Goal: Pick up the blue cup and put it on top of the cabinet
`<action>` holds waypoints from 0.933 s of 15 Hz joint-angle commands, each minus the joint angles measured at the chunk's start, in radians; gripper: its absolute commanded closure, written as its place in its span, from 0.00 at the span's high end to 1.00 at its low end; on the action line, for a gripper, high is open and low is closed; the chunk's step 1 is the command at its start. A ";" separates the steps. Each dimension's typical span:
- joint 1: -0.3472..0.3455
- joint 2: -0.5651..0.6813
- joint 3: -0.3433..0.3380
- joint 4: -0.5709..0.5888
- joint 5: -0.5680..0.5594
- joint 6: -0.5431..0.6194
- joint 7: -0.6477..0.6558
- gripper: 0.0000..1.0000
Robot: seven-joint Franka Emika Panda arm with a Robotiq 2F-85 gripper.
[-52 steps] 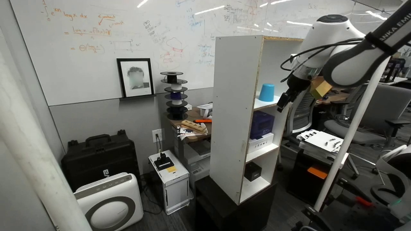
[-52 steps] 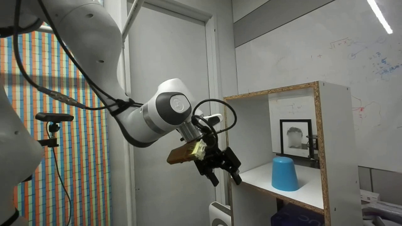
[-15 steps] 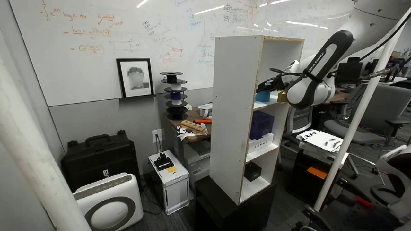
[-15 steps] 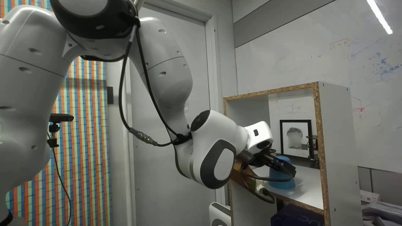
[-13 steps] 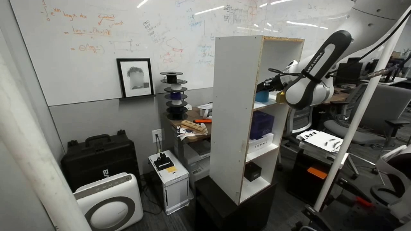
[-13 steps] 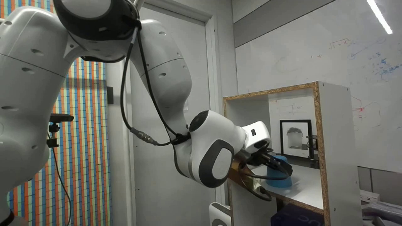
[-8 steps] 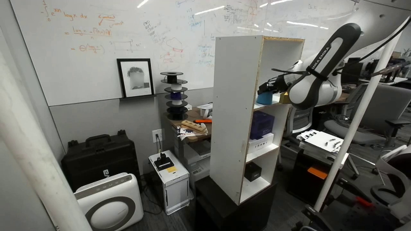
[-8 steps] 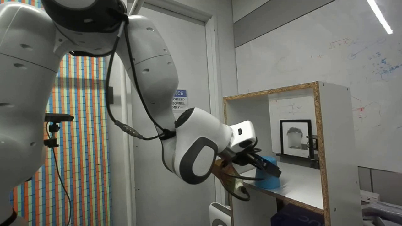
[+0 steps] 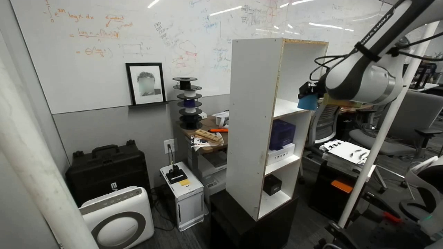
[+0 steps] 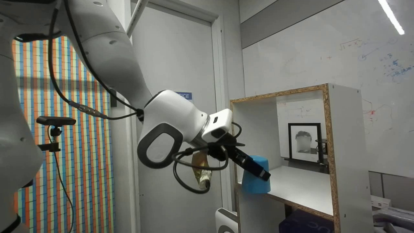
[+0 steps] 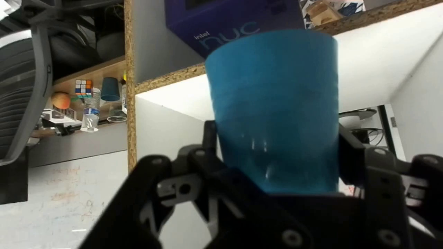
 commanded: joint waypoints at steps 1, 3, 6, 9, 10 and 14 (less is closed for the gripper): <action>-0.027 -0.183 0.067 0.012 0.226 -0.184 -0.216 0.49; -0.051 -0.288 0.088 0.024 0.277 -0.313 -0.279 0.49; -0.131 -0.469 0.133 0.003 0.245 -0.520 -0.239 0.49; -0.205 -0.627 0.156 0.038 0.204 -0.740 -0.188 0.49; -0.157 -0.661 0.075 0.052 0.038 -0.786 -0.055 0.49; -0.155 -0.743 0.025 0.221 -0.146 -0.981 0.117 0.49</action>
